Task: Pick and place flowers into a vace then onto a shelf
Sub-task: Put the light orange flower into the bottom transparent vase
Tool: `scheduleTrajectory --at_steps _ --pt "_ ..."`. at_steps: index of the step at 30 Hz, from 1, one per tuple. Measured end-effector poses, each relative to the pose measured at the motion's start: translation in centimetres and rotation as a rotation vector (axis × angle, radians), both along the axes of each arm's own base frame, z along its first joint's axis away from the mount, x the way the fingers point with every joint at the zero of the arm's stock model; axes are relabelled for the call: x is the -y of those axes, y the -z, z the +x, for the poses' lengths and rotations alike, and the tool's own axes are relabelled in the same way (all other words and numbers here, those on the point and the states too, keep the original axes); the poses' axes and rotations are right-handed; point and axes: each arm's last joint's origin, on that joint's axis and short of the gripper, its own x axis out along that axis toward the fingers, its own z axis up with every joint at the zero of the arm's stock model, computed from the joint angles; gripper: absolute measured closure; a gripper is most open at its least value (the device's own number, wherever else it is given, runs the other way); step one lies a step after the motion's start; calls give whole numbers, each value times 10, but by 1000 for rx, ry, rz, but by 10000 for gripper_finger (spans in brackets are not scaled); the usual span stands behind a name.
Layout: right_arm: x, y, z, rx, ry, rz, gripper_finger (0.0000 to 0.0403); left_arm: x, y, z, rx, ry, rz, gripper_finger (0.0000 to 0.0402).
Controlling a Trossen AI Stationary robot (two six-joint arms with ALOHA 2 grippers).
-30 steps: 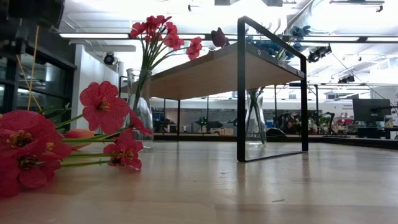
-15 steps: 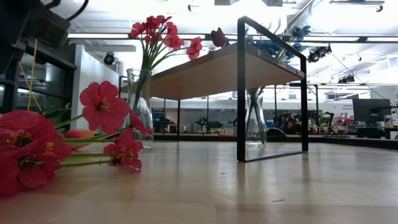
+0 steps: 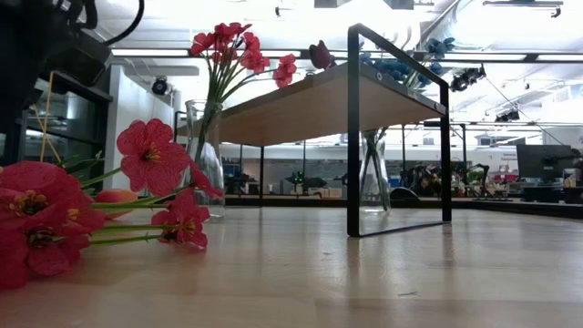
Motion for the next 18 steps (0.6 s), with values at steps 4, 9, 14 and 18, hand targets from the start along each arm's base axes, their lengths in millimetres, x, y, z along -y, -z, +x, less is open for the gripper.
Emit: scheduleTrajectory --at_steps 4,9,14,18 --pt "0 0 0 0 -1 1 304 1 5 4 -29 -6 29 98" --pt "-1 0 0 0 -2 1 304 2 13 11 -81 -13 61 98" --pt "0 0 0 -4 5 5 304 5 24 19 -143 -20 95 98" --pt "0 1 -1 -12 32 28 304 7 35 26 -207 -26 102 98"
